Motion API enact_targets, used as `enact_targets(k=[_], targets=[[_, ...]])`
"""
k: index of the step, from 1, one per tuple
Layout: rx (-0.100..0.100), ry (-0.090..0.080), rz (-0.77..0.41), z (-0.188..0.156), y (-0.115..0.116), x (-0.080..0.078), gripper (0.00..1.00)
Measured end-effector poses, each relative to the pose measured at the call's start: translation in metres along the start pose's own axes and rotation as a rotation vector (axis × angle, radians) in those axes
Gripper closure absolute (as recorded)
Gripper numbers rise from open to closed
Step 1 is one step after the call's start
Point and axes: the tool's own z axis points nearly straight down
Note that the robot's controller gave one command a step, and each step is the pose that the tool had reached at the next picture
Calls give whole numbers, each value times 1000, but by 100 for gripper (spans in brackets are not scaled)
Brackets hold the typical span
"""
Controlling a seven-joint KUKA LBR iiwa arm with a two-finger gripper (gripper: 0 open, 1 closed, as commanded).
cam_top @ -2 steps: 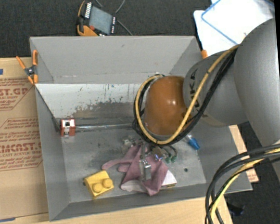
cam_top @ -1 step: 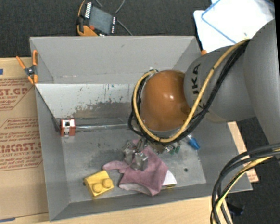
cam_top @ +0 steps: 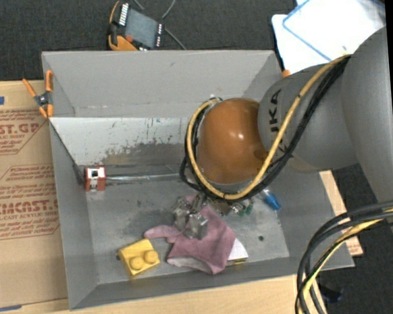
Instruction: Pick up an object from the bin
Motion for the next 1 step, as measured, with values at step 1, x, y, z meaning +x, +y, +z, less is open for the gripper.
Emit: enact_targets(k=[1], targets=[[-2,4,-11,-90,0,12,100]])
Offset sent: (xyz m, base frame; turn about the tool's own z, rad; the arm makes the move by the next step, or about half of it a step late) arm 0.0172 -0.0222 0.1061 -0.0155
